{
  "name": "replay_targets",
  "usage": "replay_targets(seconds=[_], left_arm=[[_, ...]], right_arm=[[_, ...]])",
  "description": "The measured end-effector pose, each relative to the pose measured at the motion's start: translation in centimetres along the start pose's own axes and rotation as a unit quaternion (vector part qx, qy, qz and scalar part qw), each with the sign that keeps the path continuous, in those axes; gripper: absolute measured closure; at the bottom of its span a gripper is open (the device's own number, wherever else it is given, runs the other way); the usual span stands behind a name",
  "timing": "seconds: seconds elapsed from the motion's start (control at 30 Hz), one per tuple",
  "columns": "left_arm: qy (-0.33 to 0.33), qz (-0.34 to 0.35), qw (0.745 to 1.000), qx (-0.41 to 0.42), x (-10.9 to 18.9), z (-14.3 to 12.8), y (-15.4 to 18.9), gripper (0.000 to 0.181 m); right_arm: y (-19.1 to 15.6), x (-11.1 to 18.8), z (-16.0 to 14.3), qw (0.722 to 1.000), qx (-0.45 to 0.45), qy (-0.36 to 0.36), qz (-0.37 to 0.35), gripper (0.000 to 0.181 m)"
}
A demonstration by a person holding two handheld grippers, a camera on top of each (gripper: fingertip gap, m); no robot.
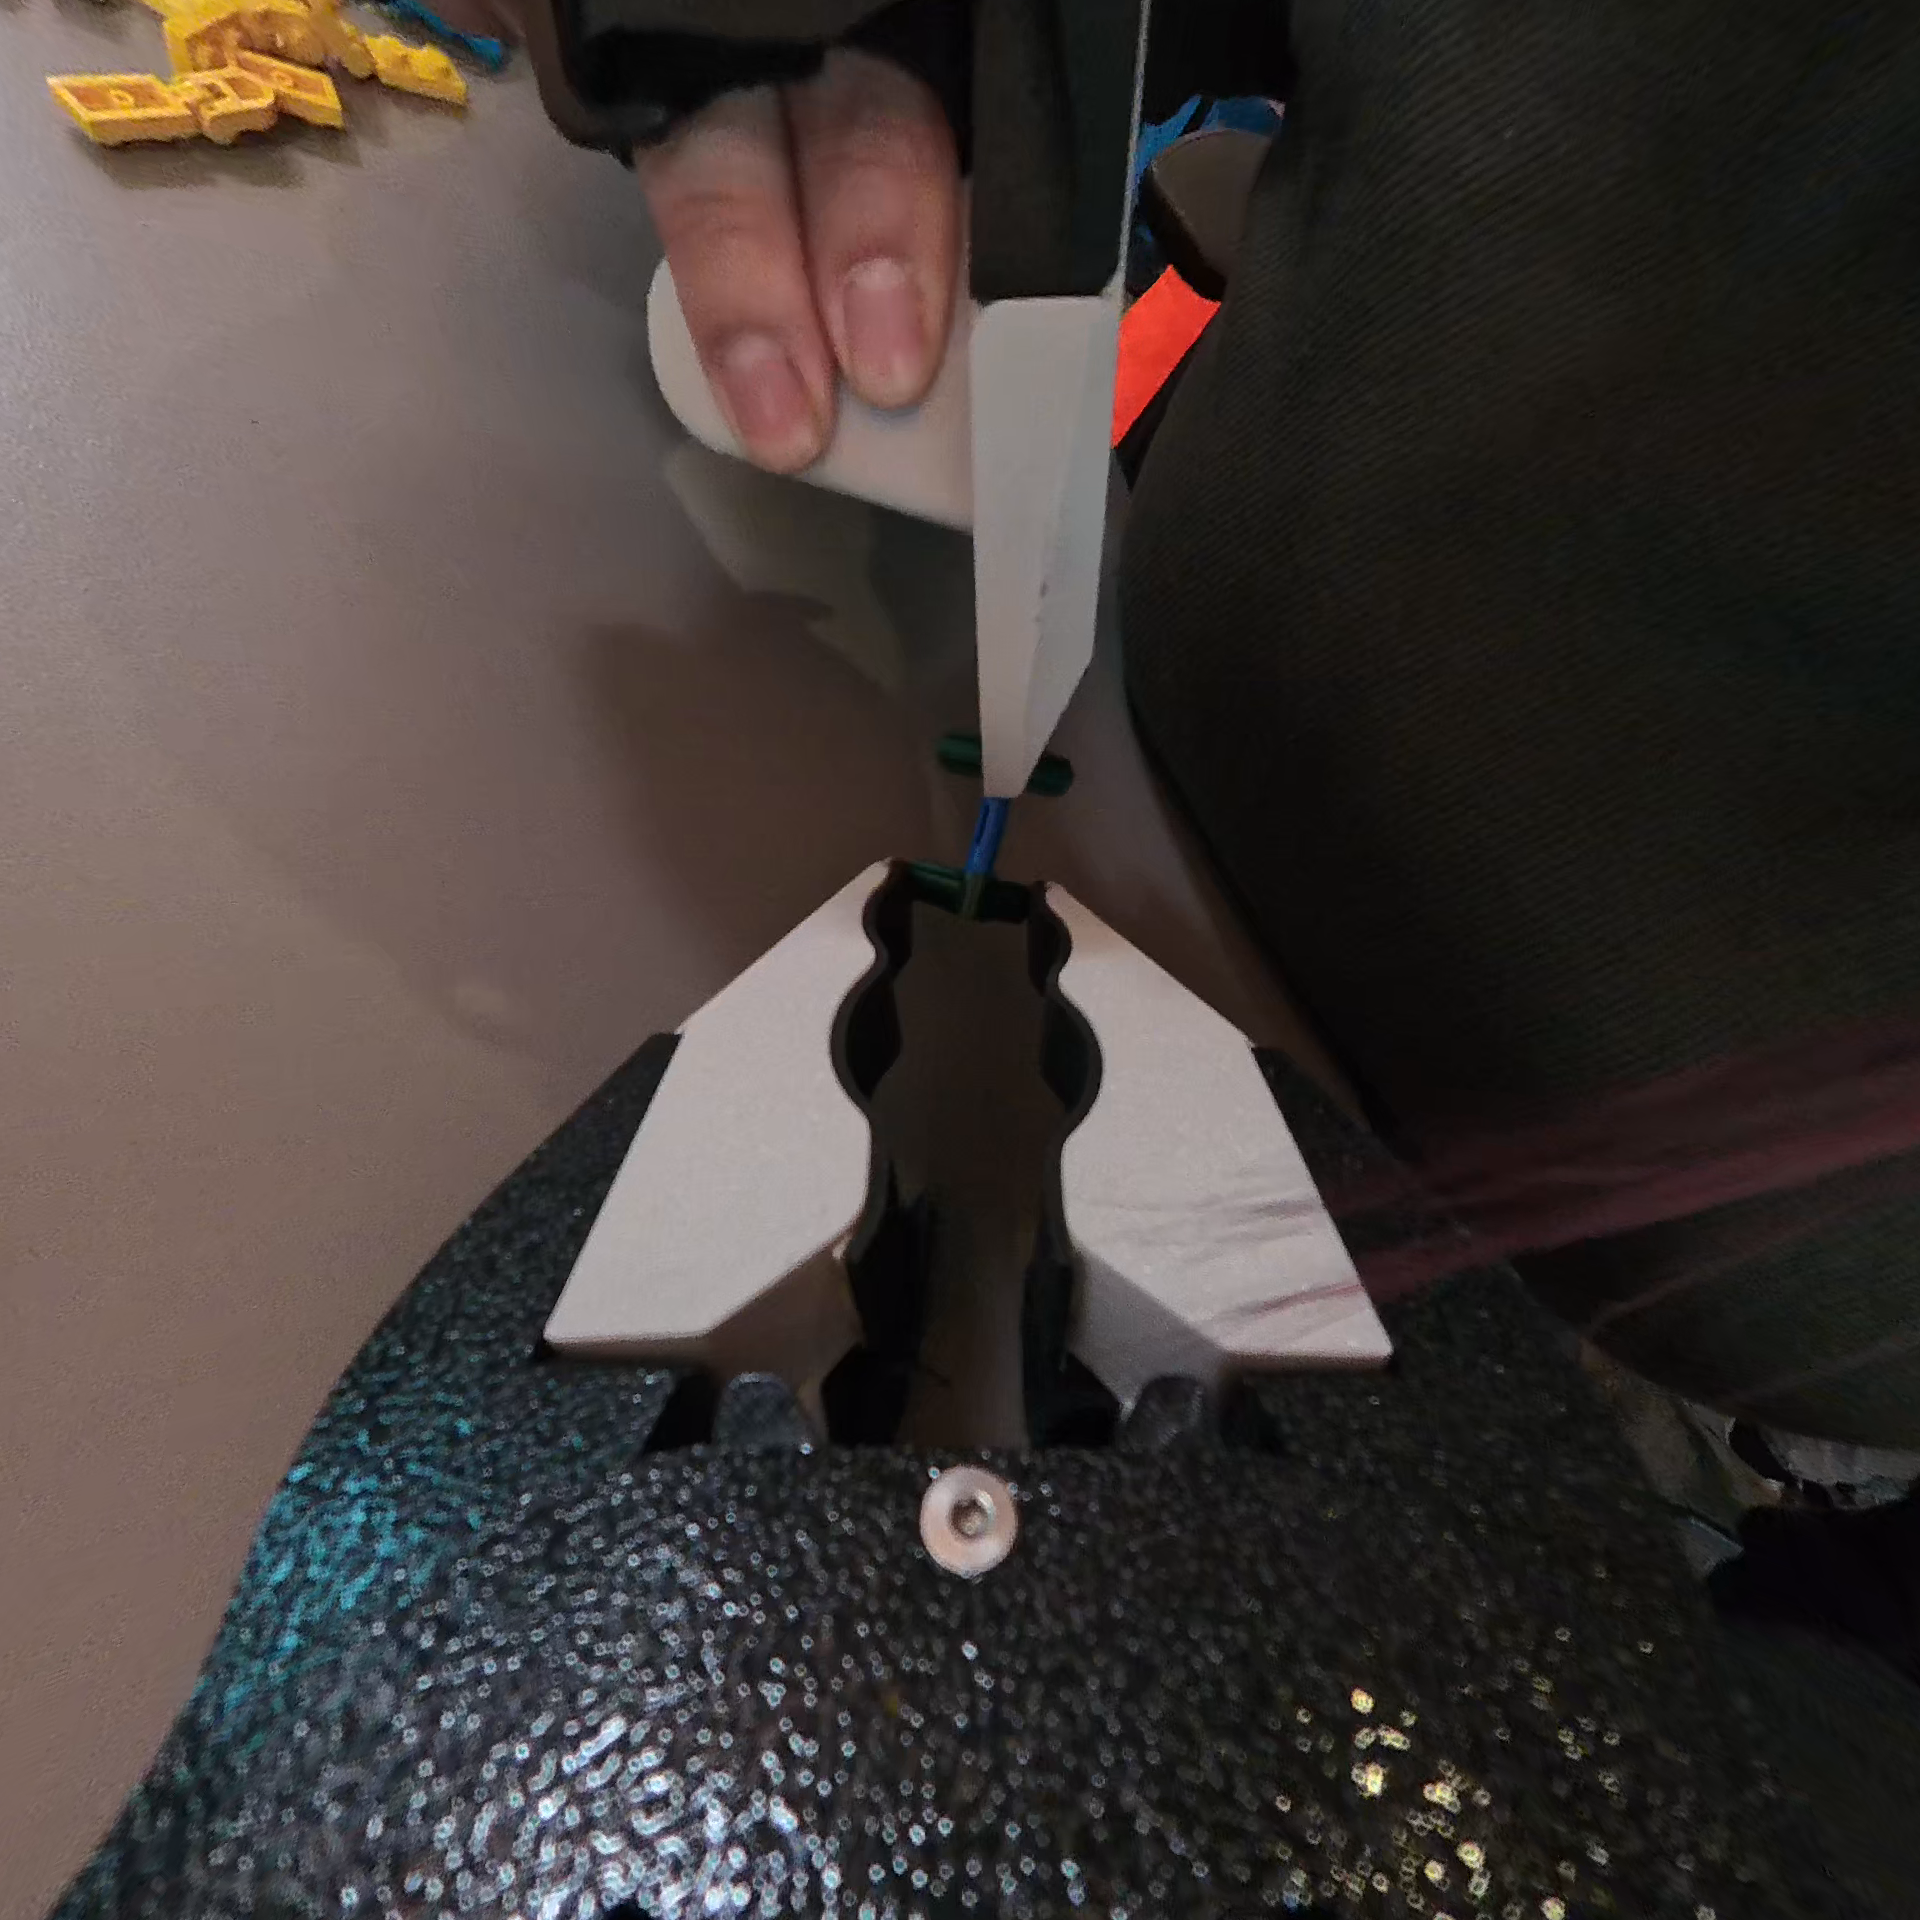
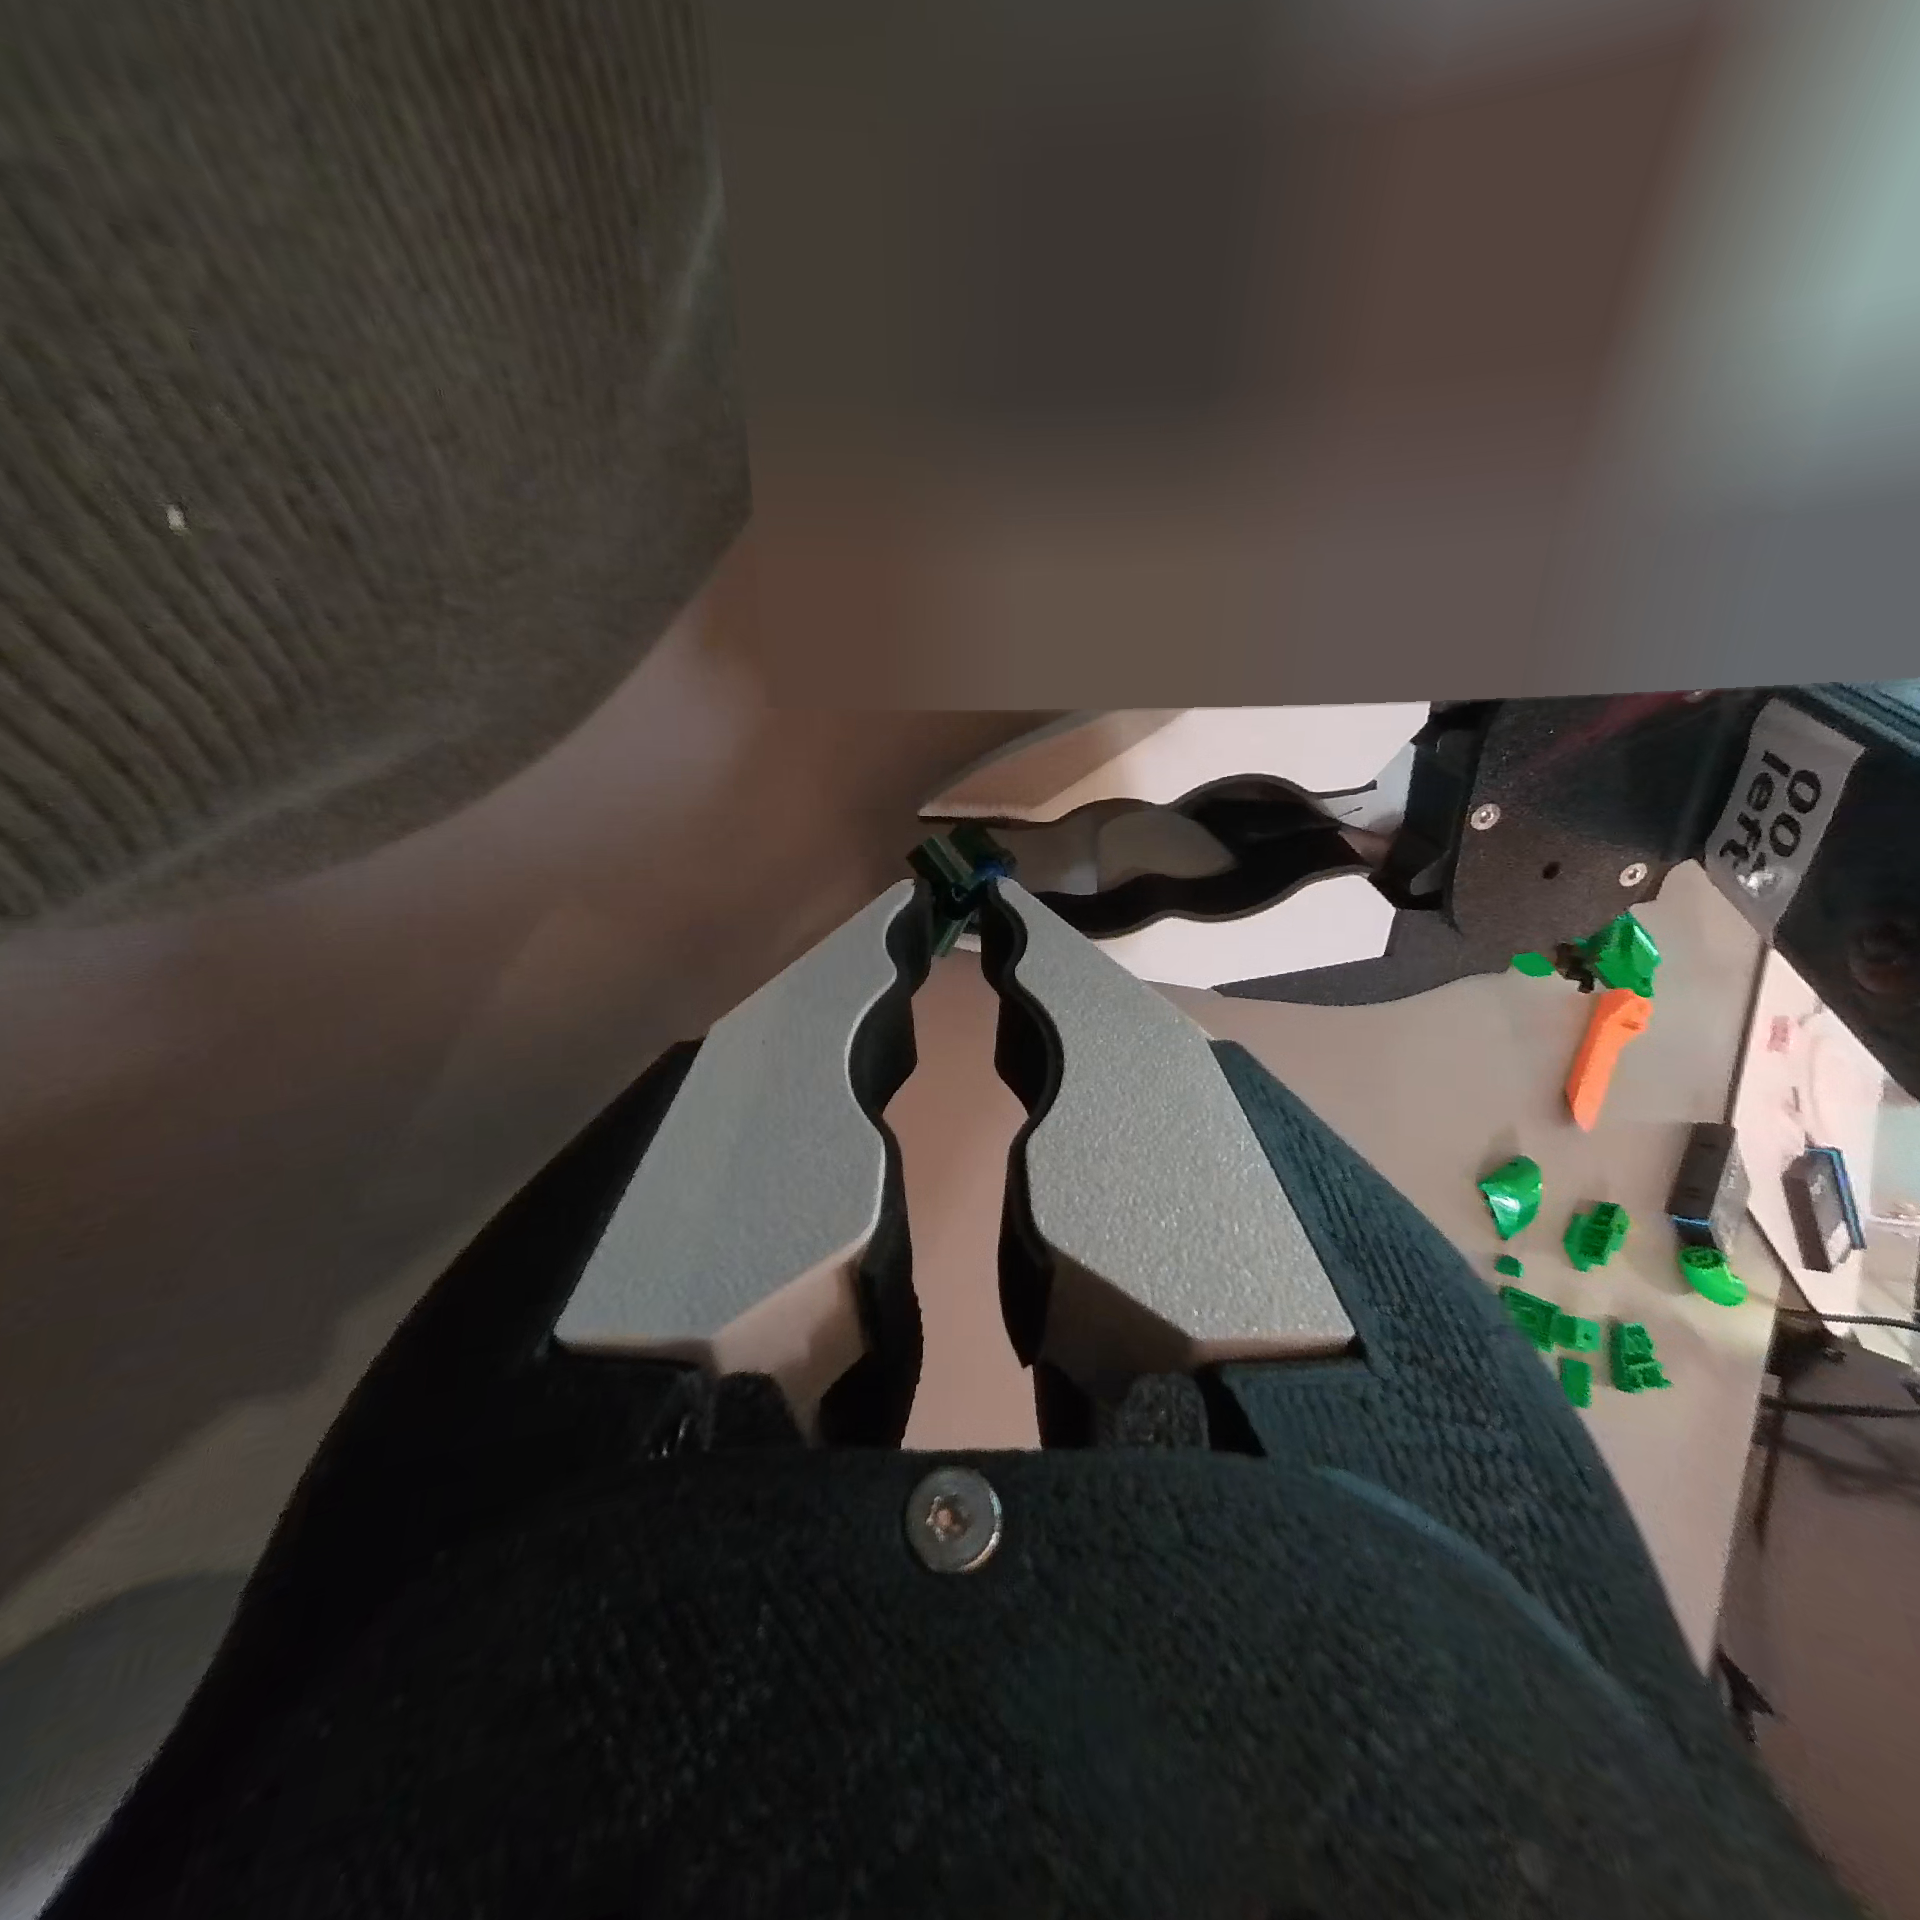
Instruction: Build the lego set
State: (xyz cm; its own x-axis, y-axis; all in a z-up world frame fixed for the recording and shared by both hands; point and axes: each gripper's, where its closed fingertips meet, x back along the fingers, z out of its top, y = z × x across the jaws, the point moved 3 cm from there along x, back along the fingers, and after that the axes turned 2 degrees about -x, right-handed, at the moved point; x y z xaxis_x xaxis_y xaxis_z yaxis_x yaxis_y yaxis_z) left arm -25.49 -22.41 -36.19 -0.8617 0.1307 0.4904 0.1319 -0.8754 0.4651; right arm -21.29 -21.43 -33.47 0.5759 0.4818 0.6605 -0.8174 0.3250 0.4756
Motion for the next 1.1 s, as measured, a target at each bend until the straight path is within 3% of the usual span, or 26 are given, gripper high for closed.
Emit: replay_targets(seconds=[0.7,1.1], left_arm=[[0.001,0.003,1.0,-0.001,0.0,0.0,-0.1,0.16],[0.028,-0.015,0.999,0.03,0.4,0.2,0.1,0.159]], right_arm=[[1.1,-0.2,-0.2,0.994,-0.102,0.025,0.009,0.174],[-0.2,0.0,-0.8,0.984,-0.148,0.07,0.075,0.174]])
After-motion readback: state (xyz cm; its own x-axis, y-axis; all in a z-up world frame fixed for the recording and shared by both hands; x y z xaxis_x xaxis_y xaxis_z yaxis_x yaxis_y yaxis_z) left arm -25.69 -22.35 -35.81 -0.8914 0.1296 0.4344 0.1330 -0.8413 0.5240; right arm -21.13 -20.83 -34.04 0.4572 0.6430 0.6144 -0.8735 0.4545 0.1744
